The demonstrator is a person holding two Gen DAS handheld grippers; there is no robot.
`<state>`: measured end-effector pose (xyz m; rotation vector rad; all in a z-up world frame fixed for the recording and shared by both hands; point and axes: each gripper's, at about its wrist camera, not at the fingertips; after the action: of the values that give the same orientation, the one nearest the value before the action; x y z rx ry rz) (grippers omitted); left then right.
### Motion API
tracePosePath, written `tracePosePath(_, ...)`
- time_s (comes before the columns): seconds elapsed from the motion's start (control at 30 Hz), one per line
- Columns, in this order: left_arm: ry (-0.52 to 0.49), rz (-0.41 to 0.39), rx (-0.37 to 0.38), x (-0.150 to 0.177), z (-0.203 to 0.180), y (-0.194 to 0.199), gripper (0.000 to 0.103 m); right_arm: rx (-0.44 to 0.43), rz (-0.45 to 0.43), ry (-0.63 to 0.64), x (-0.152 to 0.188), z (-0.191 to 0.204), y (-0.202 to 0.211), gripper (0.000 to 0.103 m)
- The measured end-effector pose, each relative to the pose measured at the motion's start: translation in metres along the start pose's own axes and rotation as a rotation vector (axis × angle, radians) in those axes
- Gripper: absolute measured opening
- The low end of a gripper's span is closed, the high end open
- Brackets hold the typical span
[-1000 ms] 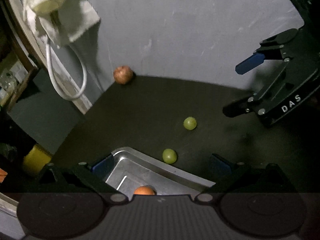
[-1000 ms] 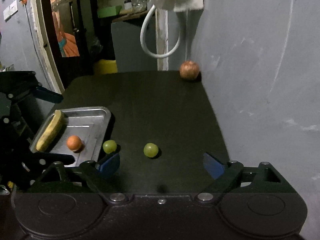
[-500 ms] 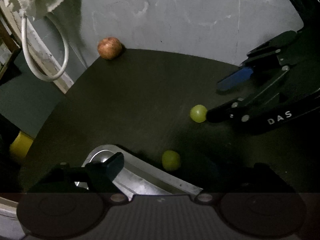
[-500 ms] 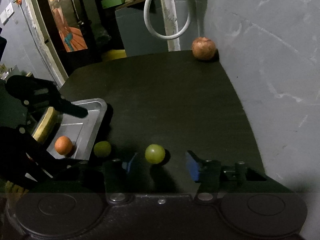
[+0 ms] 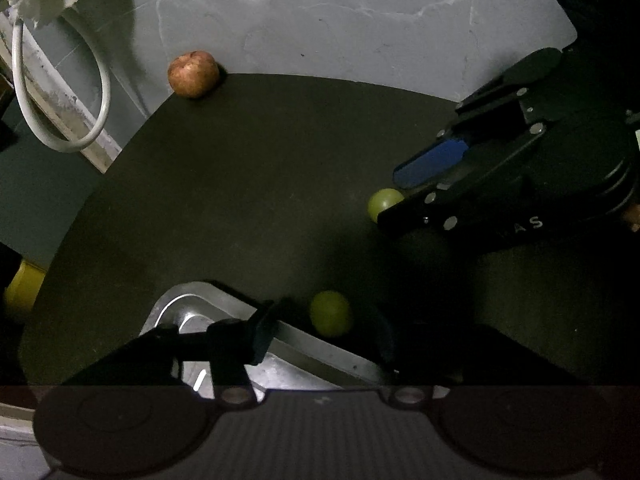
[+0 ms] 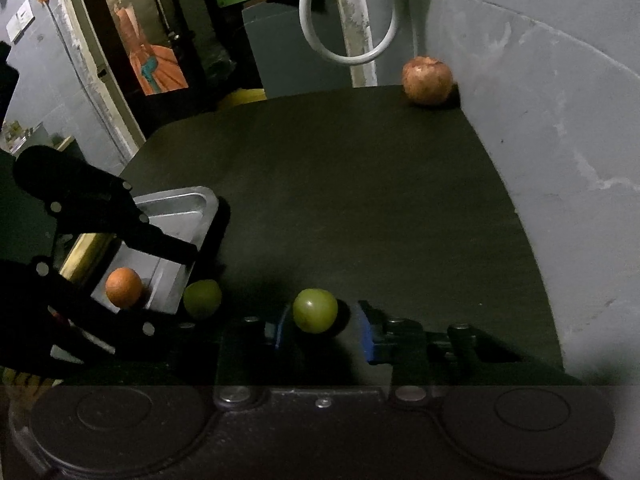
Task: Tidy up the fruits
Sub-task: 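Grasp a green grape with the right tool while the left tool grasps the other, then carry both green grapes over the tray with both tools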
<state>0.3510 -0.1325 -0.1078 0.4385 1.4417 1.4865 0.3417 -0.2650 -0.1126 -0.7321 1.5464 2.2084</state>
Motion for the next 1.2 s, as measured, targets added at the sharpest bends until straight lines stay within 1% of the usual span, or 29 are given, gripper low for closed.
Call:
tracePosePath(0.07, 0.006, -0.004, -0.002, 0.001, 0.002, 0.000, 0.050, 0.006, -0.002, 0.004, 0.000, 0.001, 0.000, 0.034)
tracePosePath(0.17, 0.006, -0.002, -0.020, 0.000, 0.000, 0.001, 0.047, 0.000, -0.002, -0.010, 0.000, 0.001, 0.000, 0.029)
tracePosePath(0.23, -0.008, -0.006, -0.025, -0.001, -0.004, 0.001, 0.040, 0.001, -0.005, -0.010, 0.001, 0.002, 0.001, 0.026)
tracePosePath(0.27, -0.012, -0.010, -0.023, -0.001, -0.007, 0.002, 0.035, 0.006, -0.005, -0.009, 0.001, 0.002, 0.002, 0.026)
tracePosePath(0.3, -0.014, -0.011, -0.023, -0.001, -0.009, 0.002, 0.028, 0.012, -0.005, -0.010, 0.001, 0.003, 0.002, 0.026)
tracePosePath(0.33, -0.014, -0.008, -0.015, -0.001, -0.011, 0.001, 0.025, 0.016, -0.006, -0.015, 0.002, 0.002, 0.003, 0.026)
tracePosePath(0.43, -0.010, -0.009, -0.026, 0.000, -0.013, 0.000, 0.025, 0.030, -0.009, -0.034, 0.004, 0.000, 0.007, 0.025)
tracePosePath(0.6, 0.073, -0.013, -0.001, 0.000, -0.004, 0.002, 0.024, 0.051, -0.020, -0.068, 0.007, -0.004, 0.017, 0.025)
tracePosePath(0.7, 0.155, -0.013, -0.005, -0.001, 0.002, 0.005, 0.024, 0.062, -0.030, -0.087, 0.010, -0.005, 0.024, 0.025)
tracePosePath(0.8, 0.262, -0.008, 0.008, -0.003, 0.012, 0.009, 0.024, 0.072, -0.042, -0.111, 0.013, -0.004, 0.029, 0.025)
tracePosePath(0.93, 0.362, -0.029, 0.018, -0.002, 0.021, 0.016, 0.024, 0.074, -0.050, -0.130, 0.015, -0.002, 0.032, 0.025)
tracePosePath(1.03, 0.402, -0.041, 0.013, -0.001, 0.025, 0.022, 0.024, 0.073, -0.056, -0.131, 0.017, 0.002, 0.033, 0.025)
tracePosePath(1.2, 0.435, -0.058, 0.010, 0.002, 0.028, 0.029, 0.024, 0.074, -0.068, -0.132, 0.016, 0.007, 0.035, 0.025)
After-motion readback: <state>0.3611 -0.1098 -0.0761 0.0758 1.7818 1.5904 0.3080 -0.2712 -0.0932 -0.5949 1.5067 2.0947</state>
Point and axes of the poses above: each gripper's, at about its wrist camera, not at the fingertips, and y roughly against the way its jaws point, z to its left, x to its underside, and after that the axes turned 4 degrees about -y, right-handed
